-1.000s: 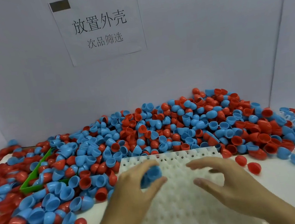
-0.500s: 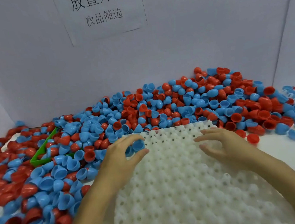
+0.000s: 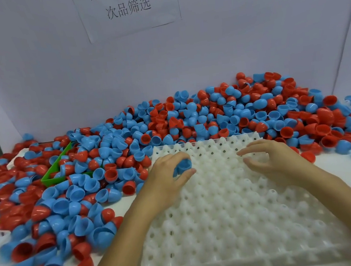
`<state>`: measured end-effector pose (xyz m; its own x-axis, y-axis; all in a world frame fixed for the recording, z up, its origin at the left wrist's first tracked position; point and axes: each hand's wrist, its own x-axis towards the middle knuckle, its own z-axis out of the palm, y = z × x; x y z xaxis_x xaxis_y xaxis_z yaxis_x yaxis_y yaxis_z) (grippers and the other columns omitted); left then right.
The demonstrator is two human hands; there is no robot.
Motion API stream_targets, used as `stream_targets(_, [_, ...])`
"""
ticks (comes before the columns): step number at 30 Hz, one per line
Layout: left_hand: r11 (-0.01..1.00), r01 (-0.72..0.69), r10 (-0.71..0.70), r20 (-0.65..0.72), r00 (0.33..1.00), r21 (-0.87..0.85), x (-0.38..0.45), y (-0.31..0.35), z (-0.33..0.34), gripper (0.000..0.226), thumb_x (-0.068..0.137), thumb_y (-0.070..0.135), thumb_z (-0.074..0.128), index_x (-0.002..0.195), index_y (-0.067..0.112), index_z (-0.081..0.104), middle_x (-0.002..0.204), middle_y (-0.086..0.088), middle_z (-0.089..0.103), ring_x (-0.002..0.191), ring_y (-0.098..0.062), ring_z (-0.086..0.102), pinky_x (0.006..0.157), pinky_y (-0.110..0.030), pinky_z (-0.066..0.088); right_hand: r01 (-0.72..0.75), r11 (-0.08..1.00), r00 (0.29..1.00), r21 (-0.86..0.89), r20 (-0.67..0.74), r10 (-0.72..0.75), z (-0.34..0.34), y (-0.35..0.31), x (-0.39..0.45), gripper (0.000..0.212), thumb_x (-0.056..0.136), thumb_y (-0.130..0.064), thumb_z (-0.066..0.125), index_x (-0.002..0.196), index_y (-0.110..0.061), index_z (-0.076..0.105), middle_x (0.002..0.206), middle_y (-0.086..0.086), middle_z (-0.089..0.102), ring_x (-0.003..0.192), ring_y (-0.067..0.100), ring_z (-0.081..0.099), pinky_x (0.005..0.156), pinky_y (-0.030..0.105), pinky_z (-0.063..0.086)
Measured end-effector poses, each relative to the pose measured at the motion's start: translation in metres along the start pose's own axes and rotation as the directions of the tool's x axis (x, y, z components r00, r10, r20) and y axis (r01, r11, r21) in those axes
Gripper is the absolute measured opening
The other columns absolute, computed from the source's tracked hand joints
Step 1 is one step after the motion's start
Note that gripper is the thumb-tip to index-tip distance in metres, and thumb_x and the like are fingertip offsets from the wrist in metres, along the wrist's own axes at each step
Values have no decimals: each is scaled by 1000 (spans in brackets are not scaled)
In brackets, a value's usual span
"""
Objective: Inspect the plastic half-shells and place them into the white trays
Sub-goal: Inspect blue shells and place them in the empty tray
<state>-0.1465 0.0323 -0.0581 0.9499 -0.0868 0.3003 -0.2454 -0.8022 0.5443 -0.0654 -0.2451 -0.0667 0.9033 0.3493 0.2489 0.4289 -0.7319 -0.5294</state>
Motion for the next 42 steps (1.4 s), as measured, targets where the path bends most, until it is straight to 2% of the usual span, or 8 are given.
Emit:
stream_targets(7, [1000, 11, -11, -2, 1000, -20, 14, -10, 2, 29, 95, 39, 63, 120, 23, 62, 113, 2, 63, 107, -16, 54, 95, -32, 44, 17, 1000, 1000, 6, -1, -17, 2, 4, 11, 18, 91, -39, 62, 105, -42, 72, 111, -25, 54, 105, -2, 48, 89, 20, 32])
stream_targets(13, [979, 77, -93, -74, 993, -189, 8, -5, -5, 35, 92, 49, 62, 120, 33, 47, 101, 19, 53, 94, 2, 52, 72, -10, 37, 83, 996, 988, -10, -126, -84, -12, -5, 5, 28, 95, -39, 56, 115, -28, 72, 123, -13, 63, 115, 2, 50, 99, 29, 36])
stream_targets(18, [885, 59, -106, -75, 992, -463, -5, 5, -18, 25, 86, 45, 46, 108, 34, 51, 104, 13, 62, 96, -1, 57, 85, -23, 41, 145, 989, 954, -29, -260, -147, -33, -42, -6, 32, 94, -31, 56, 122, -22, 68, 122, -7, 66, 113, 4, 56, 99, 29, 41])
stream_targets(22, [810, 18, -23, -1, 1000, -586, -16, 20, -18, 18, 94, 29, 58, 110, 37, 62, 111, 20, 68, 109, 0, 62, 95, -26, 51, 215, 941, 975, 263, -104, -194, -6, -98, -30, 51, 81, -56, 57, 127, -34, 59, 112, -24, 64, 99, -10, 62, 81, 12, 53])
stream_targets(29, [836, 68, -15, 101, 995, -545, -20, 30, -6, 30, 95, 21, 68, 124, 18, 65, 114, 9, 74, 109, -7, 67, 102, -38, 52, 133, 888, 991, 439, -80, -109, 17, -106, -36, 23, 79, -25, 78, 103, -24, 77, 92, -17, 76, 88, -3, 70, 82, 18, 56])
stream_targets(34, [854, 77, -37, 87, 996, -515, -20, 30, -5, 25, 98, 10, 61, 121, 18, 66, 112, 8, 74, 108, -4, 67, 100, -32, 53, 72, 879, 997, 472, -27, -67, 16, -102, -34, 35, 72, -33, 78, 106, -23, 75, 94, -16, 76, 89, 0, 71, 84, 21, 57])
stream_targets(39, [949, -7, -40, -141, 989, -316, -18, 27, -7, 19, 102, 8, 51, 98, 9, 69, 93, 0, 73, 91, -11, 69, 88, -40, 57, -10, 925, 999, 379, -42, 28, 25, -97, -35, 49, 69, -23, 87, 114, -28, 69, 91, -11, 74, 83, 1, 70, 81, 25, 58])
stream_targets(42, [951, -26, -37, -195, 980, -308, -18, 26, -13, 18, 101, 8, 52, 99, 14, 69, 91, 6, 73, 88, -1, 68, 80, -23, 56, -28, 911, 999, 411, -15, 37, 26, -98, -35, 49, 71, -23, 86, 116, -27, 68, 93, -9, 75, 83, 4, 71, 84, 29, 59])
